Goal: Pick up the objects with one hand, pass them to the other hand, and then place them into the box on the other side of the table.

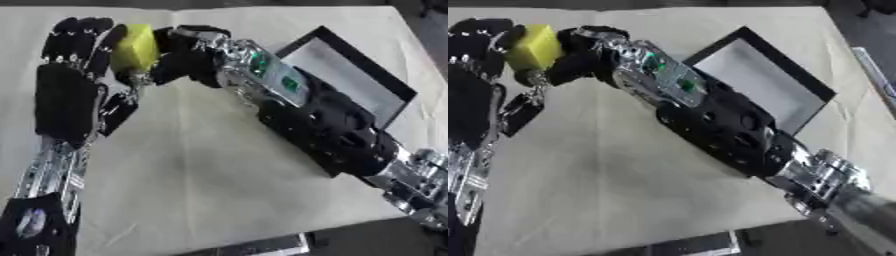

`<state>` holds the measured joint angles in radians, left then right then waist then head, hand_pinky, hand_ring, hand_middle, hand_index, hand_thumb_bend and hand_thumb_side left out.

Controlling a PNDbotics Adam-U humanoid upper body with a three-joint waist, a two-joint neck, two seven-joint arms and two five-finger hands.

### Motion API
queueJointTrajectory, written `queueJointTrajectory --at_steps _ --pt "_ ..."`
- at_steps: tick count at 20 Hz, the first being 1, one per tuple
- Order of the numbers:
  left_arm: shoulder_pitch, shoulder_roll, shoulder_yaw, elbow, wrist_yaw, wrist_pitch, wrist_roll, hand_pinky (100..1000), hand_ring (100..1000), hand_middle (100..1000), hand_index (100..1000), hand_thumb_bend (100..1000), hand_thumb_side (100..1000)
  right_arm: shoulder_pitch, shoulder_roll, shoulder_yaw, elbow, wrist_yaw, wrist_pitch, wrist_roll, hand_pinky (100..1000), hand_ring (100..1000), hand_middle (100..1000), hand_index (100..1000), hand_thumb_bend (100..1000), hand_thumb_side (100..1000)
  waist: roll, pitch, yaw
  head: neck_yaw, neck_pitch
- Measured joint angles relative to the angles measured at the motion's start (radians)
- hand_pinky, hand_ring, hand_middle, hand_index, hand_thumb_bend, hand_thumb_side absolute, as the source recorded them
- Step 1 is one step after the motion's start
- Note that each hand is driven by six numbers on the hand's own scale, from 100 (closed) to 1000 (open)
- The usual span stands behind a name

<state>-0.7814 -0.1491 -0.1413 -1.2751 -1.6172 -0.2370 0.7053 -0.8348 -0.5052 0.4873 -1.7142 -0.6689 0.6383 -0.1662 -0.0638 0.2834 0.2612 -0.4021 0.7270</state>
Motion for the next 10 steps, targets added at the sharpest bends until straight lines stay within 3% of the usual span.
queueJointTrajectory --at_steps 5,10 --pt "0.0 -0.001 0.0 -0.006 -0.002 0.007 0.022 795 740 702 823 676 192 0.0 -0.001 -0.006 -0.012 -0.013 -0.003 -0.003 868 631 432 558 381 100 0.0 0.0 -0.001 0.0 0.0" --pt "0.0 -0.001 -0.001 -0.005 -0.002 0.016 0.045 798 754 722 907 761 173 0.0 -0.002 -0.007 -0.021 -0.015 -0.006 -0.006 869 630 433 559 382 100 0.001 0.0 -0.007 0.0 0.0"
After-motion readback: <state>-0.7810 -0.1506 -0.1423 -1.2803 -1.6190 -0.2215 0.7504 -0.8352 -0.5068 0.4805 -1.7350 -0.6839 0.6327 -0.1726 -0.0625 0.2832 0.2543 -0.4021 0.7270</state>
